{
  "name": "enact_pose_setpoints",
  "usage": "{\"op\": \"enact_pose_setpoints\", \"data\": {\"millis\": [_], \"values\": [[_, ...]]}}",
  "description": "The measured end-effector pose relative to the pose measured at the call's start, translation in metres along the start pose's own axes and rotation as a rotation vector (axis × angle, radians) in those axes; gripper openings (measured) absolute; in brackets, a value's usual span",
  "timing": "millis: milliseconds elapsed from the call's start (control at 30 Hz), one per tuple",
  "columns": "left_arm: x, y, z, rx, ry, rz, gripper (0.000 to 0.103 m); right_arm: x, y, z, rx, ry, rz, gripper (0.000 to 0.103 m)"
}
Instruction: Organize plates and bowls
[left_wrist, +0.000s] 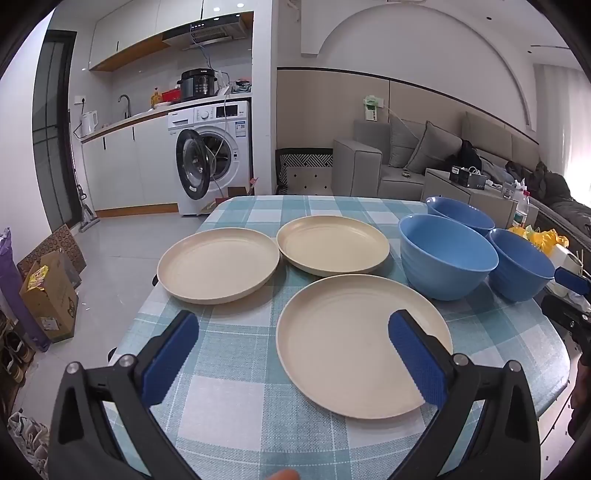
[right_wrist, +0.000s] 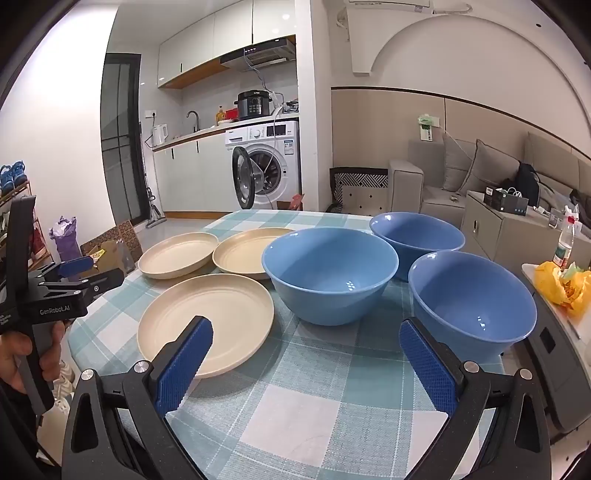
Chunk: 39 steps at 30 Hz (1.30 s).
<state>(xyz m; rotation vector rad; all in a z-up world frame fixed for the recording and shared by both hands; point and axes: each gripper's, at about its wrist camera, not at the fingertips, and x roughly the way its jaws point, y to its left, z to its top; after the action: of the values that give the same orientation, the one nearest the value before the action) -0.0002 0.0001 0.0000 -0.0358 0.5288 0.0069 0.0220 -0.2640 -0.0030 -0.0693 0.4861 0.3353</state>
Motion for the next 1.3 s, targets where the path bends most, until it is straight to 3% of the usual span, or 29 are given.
{"op": "enact_pose_setpoints", "data": {"millis": [1300], "values": [[-0.0021,0.0028,0.0036,0.014,0.0,-0.012,0.103,0.0083,0.0022,-0.0006,-0.001,0.013,0.0,0.103]]}}
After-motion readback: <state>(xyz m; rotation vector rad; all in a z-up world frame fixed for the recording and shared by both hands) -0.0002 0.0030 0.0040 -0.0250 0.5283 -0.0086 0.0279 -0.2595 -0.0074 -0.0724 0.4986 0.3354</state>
